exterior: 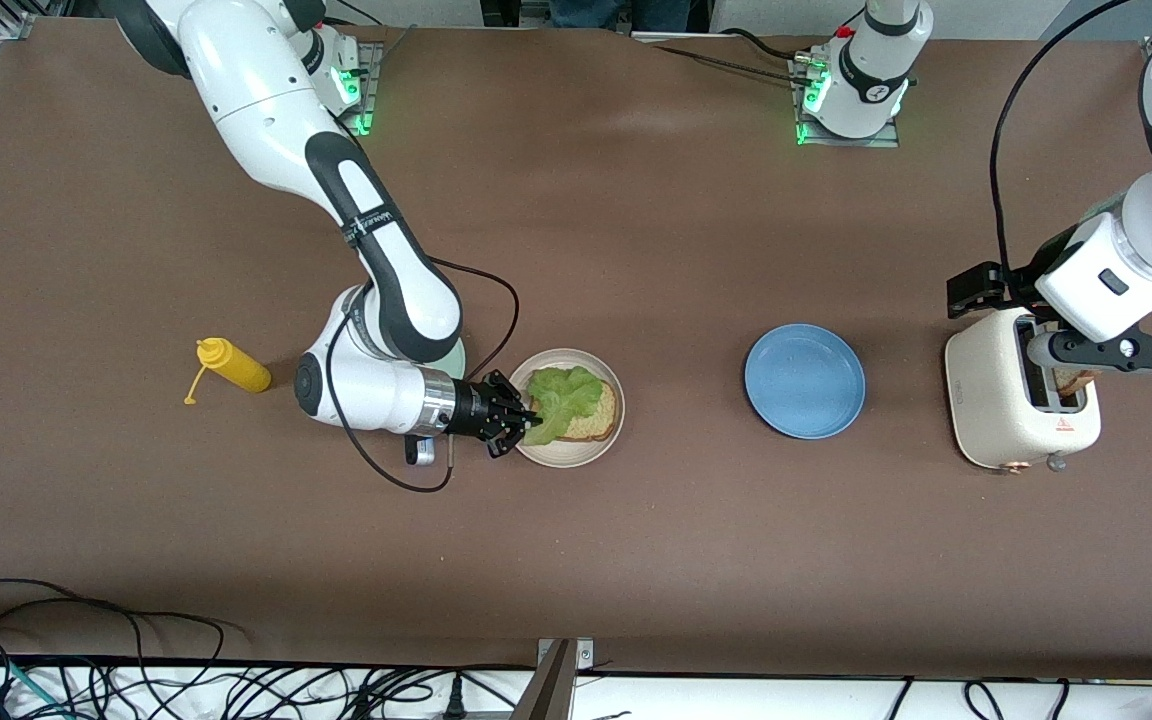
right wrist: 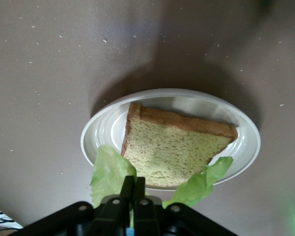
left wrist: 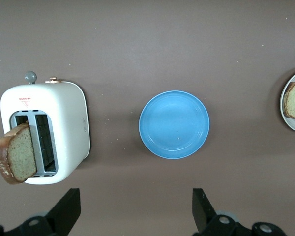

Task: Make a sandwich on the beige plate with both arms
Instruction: 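Open the right gripper and draw it back toward the yellow bottle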

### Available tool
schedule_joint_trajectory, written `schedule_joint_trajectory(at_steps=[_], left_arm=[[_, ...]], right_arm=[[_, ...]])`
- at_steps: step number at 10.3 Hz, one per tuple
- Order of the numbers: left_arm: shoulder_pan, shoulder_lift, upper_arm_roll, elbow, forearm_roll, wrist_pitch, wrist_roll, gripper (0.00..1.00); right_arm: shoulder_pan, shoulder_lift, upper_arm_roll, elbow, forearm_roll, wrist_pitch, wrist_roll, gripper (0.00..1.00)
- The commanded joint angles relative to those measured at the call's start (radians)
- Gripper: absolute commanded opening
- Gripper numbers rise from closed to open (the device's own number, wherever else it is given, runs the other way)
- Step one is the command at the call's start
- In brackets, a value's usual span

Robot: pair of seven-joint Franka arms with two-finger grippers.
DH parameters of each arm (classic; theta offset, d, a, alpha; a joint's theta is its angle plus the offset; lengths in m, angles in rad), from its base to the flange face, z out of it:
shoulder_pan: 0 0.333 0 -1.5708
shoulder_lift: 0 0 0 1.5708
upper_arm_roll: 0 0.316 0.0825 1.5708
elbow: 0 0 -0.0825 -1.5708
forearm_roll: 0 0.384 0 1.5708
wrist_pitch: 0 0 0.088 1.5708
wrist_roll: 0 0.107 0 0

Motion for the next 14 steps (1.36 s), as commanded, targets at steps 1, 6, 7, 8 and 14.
schedule_joint_trajectory(at_steps=[1, 6, 7, 8, 14], left_arm=[[0.007, -0.005, 0.0, 0.003, -0.017, -0.001, 0.021, 1.0], [0.007, -0.005, 0.001, 0.003, -0.017, -0.001, 0.021, 1.0], [0.007, -0.005, 0.002, 0.003, -0.018, -0.001, 0.021, 1.0], [0.007, -0.005, 0.002, 0.002, -0.017, -0.001, 0.021, 1.0], [0.01, -0.005, 0.002, 0.001, -0.018, -0.001, 0.03, 1.0]], right_arm=[[0.008, 0.001, -0.004, -0.002, -0.014, 0.016, -0.006, 0.52], [0.0, -0.012, -0.008, 0.004, -0.07, 0.006, -0.001, 1.0], [-0.001, -0.041, -0.023, 0.003, -0.143, -0.014, -0.006, 1.0], [-0.001, -0.072, -0.054, 0.003, -0.219, -0.09, -0.009, 1.0], [-0.006, -0.311, -0.363, 0.004, -0.397, -0.645, -0.448, 1.0]])
